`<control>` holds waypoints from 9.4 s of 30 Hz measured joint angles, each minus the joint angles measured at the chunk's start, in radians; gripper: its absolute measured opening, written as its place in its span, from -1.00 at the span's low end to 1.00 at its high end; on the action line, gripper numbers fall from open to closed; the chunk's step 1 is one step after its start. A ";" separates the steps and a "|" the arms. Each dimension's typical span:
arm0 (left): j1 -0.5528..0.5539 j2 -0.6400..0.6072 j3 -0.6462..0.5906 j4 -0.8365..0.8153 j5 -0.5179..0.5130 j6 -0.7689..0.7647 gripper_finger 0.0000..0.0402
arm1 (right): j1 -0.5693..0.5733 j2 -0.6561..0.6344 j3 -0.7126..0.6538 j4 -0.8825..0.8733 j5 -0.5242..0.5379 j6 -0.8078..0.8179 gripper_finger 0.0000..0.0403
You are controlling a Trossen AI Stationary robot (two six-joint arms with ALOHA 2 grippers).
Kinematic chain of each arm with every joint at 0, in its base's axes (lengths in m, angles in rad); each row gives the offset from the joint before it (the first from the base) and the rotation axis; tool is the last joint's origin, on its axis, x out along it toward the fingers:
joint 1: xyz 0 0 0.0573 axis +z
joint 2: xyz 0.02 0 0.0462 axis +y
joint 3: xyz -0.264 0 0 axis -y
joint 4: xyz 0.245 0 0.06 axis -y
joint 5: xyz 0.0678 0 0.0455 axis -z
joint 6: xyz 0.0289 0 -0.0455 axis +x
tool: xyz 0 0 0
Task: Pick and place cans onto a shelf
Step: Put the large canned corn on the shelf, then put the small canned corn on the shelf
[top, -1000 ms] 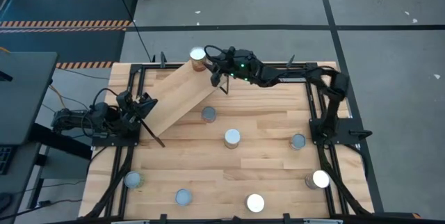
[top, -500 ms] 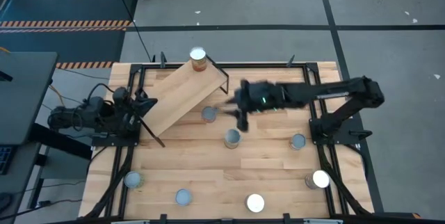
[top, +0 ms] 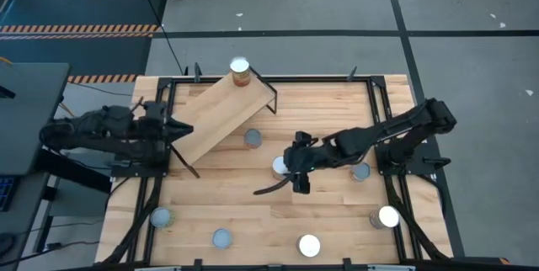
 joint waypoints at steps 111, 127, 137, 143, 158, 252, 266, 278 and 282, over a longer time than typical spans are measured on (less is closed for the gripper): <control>0.000 0.401 0.427 -0.362 -0.081 0.038 -0.48 | -0.641 0.346 0.814 -0.316 -0.598 -0.953 0.53; 0.001 0.474 0.427 -0.364 -0.081 0.042 -0.48 | -0.732 0.476 0.858 -0.407 -0.531 -1.047 0.57; 0.001 0.477 0.427 -0.362 -0.081 0.043 -0.48 | -0.730 0.487 0.858 -0.357 -0.555 -1.027 0.76; 0.001 0.477 0.427 -0.362 -0.081 0.043 -0.48 | -0.731 0.487 0.858 -0.342 -0.561 -1.018 0.77; 0.001 0.477 0.427 -0.361 -0.081 0.043 -0.48 | -0.727 0.486 0.857 -0.328 -0.607 -0.961 0.83; -0.203 0.476 0.428 -0.708 0.105 -0.302 -0.48 | -0.352 0.386 -0.249 1.092 -0.058 -0.144 0.98; -0.201 0.476 0.427 -0.708 0.065 -0.300 -0.48 | -0.377 0.478 -0.255 1.204 -0.093 -0.184 0.96; -0.201 0.476 0.427 -0.709 0.065 -0.300 -0.48 | -0.380 0.552 -0.247 1.290 -0.083 -0.180 0.82; -0.201 0.476 0.427 -0.709 0.065 -0.300 -0.48 | -0.381 0.553 -0.247 1.296 -0.080 -0.174 0.60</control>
